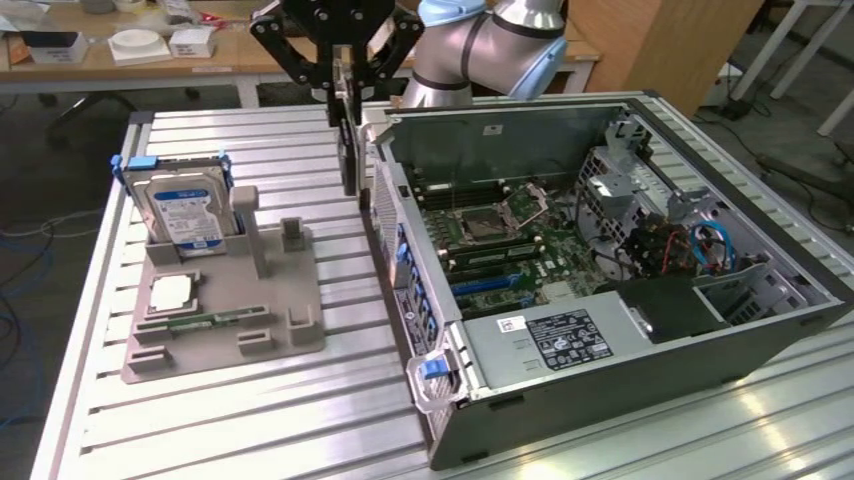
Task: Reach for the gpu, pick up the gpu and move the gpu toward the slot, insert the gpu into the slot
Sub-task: 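Pick up the gpu and move the gpu toward the slot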
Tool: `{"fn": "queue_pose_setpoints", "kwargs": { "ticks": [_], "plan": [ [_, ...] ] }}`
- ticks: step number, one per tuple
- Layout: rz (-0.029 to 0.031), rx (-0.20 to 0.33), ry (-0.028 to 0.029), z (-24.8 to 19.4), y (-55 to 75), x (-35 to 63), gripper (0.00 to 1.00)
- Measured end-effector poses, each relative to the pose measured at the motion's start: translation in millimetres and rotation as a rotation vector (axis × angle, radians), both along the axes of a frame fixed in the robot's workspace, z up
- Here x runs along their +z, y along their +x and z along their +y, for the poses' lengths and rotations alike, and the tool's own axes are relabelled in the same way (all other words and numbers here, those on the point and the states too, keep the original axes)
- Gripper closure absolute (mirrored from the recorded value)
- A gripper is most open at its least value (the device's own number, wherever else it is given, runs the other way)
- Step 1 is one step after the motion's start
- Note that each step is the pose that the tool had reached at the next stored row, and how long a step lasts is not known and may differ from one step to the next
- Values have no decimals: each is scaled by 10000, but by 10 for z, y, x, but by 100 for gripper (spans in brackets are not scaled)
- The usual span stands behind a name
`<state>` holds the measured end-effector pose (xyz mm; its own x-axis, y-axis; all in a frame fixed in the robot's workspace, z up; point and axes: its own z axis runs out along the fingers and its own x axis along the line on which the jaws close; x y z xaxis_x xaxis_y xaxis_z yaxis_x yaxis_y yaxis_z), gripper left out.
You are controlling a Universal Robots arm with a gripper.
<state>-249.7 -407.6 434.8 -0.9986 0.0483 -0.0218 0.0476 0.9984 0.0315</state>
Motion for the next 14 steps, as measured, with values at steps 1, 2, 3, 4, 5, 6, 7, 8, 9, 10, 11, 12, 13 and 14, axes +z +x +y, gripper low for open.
{"fn": "queue_pose_setpoints", "kwargs": {
  "ticks": [1, 2, 3, 4, 5, 6, 7, 8, 9, 10, 11, 12, 13, 14],
  "plan": [
    [0, 0, 0, 0, 18, 0, 75],
    [0, 0, 0, 0, 35, 0, 75],
    [0, -1, 0, 0, 51, -1, 75],
    [0, -1, 0, 0, 68, -1, 75],
    [0, -1, -1, 0, 84, -1, 75],
    [0, -1, 0, 0, 100, -2, 75],
    [0, -1, 0, 0, 117, -2, 75],
    [0, -1, 0, 0, 133, -3, 75],
    [0, 0, 0, 0, 150, -3, 75],
    [0, 0, 0, 0, 166, -3, 75],
    [-1, 0, -3, 0, 182, -3, 75],
    [-1, -1, -10, 0, 198, -3, 75],
    [0, 0, -21, 0, 214, -3, 75],
    [-1, 0, -36, 0, 227, -4, 75]
  ]
}}
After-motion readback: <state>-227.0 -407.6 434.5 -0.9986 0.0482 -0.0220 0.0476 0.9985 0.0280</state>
